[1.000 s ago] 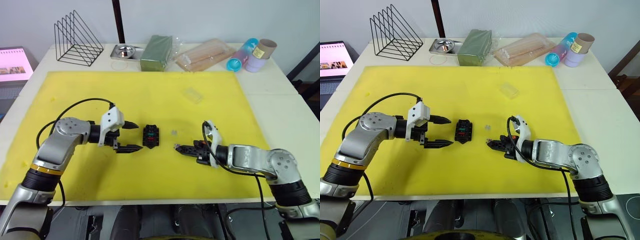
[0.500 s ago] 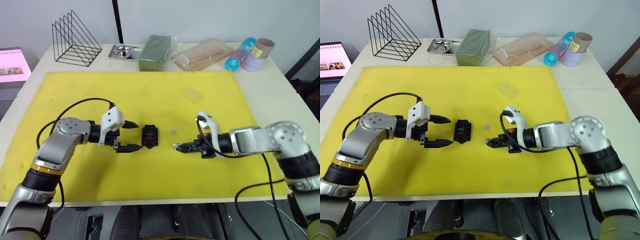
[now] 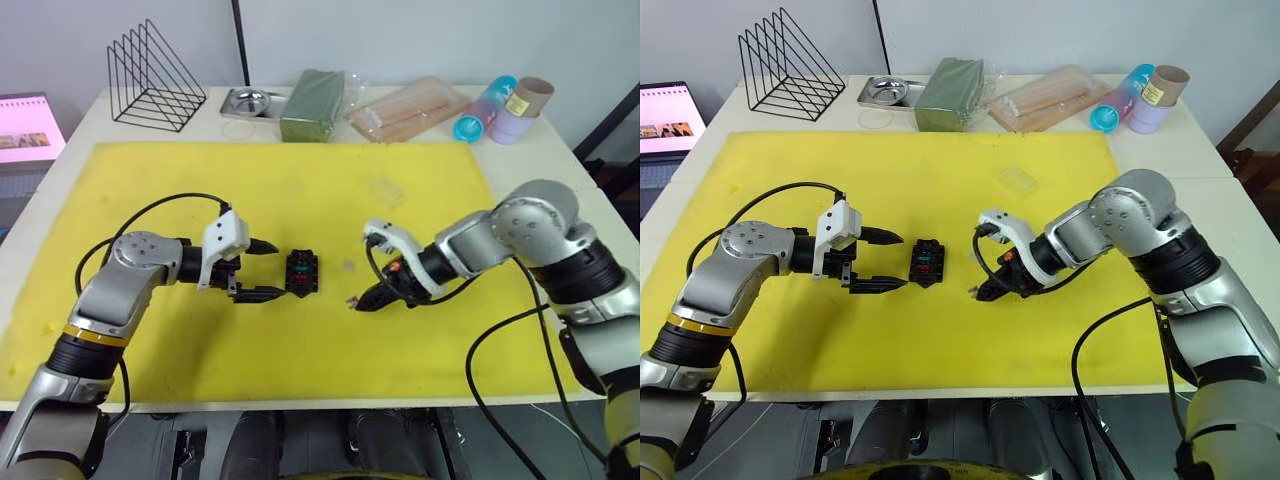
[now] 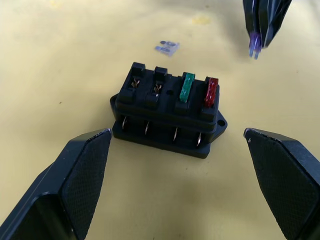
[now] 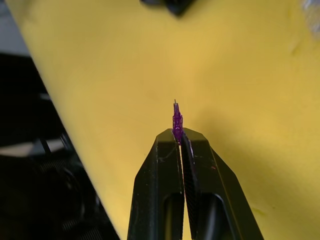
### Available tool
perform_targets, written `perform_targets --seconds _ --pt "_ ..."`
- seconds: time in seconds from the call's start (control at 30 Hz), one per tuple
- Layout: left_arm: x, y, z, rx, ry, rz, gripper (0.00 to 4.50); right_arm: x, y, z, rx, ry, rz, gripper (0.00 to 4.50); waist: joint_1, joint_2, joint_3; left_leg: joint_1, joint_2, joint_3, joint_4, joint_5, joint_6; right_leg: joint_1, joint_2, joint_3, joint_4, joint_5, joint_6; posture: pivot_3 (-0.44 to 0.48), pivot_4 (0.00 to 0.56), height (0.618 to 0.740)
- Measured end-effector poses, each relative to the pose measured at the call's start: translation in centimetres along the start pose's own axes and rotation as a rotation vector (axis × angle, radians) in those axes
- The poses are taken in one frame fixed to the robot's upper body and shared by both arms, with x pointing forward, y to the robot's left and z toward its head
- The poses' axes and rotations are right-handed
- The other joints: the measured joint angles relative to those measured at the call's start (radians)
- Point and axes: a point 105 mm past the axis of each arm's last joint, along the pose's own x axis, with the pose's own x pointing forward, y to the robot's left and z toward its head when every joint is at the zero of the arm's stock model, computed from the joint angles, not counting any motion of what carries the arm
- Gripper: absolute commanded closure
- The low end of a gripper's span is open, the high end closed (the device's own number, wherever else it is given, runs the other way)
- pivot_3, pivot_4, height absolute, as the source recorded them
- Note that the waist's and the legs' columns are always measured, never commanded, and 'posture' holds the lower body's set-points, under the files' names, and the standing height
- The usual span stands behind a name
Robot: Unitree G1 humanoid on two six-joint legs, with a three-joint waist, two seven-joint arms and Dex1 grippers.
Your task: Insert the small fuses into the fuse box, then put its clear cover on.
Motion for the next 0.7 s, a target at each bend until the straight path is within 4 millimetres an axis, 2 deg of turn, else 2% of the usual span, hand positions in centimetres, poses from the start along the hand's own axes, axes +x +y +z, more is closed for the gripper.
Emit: perform_targets --seconds 0.17,0.53,0.63,0.7 --pt "0.0 0.1 0.0 -0.002 -0.001 0.009 0.0 -0.2 -0.6 0.7 -0.096 0.043 -0.015 4.47 0.0 0.0 0.0 0.0 0.0 0.0 0.0 0.0 0.0 0.0 0.0 0.0 0.0 0.0 0.0 0.0 0.15 0.74" --pt "0.2 0.1 -0.1 -0.005 -0.007 0.018 0.0 0.2 -2.4 1.5 -0.173 0.102 -0.013 4.47 -0.001 0.0 0.0 0.0 0.0 0.0 0.0 0.0 0.0 0.0 0.0 0.0 0.001 0.0 0.0 0.0 0.15 0.74" --pt "0.2 0.1 -0.1 -0.005 -0.008 0.019 0.0 0.2 -2.6 2.1 -0.195 0.1 -0.019 3.78 -0.001 0.0 0.0 0.0 0.0 0.0 0.001 0.0 0.0 0.0 0.0 0.0 0.001 0.0 0.0 0.0 0.15 0.74" --pt "0.3 0.1 0.0 -0.005 -0.01 0.018 0.0 0.0 -2.7 2.3 -0.199 0.095 -0.022 3.09 0.0 0.0 0.0 0.0 -0.001 0.0 0.001 0.0 0.0 0.0 0.0 0.0 0.001 0.0 0.0 0.0 0.15 0.74"
